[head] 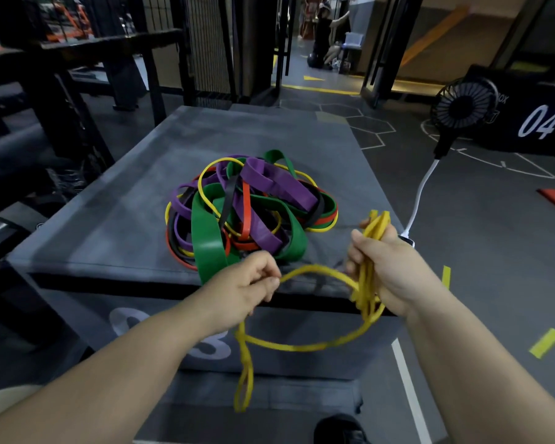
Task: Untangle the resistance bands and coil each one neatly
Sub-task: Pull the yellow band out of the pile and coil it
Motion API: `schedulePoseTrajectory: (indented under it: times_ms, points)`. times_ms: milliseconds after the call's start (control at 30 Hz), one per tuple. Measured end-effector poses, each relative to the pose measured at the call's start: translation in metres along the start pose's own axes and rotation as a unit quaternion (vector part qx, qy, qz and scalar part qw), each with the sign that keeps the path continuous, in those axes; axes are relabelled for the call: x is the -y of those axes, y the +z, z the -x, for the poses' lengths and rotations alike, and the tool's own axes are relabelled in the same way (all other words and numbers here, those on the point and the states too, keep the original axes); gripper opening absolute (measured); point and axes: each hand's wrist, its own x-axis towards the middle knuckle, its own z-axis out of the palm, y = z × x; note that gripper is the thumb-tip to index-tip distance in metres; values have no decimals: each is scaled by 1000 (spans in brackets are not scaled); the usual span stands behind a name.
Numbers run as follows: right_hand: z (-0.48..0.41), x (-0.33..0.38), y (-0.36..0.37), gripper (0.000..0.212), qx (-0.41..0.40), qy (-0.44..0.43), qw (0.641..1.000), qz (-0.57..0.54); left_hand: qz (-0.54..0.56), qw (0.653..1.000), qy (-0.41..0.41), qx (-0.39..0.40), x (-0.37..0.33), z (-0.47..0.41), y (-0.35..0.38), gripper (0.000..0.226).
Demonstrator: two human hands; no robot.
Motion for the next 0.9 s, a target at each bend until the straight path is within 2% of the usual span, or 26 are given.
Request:
schedulePoseTrajectory:
  times_ms: [100,233,400,533,633,733,900]
  points:
    - [0,-1,2,12,20,-11,999,-28,-60,996,56,29,-4,4,-2,16]
    - [2,-1,7,12,21,-4,994,-103,-101,989,75,72,-8,9,2,14]
    - [10,-10,22,11,60,15,996,-69,-73,990,117,41,-16,10,6,7]
    - [10,-20,27,13,46,3,999,-25,-58,987,148,35,-22,13,7,3]
    - [9,-23,26,10,61,-7,998,18,-31,987,155,-6,-23,14,8,2]
    - [13,-26,31,6,116,7,992,43,-5,982,168,-83,-21,10,5,6]
    - [21,-28,40,31,190,57,980,24,-26,971,172,-165,-16,5,4,5]
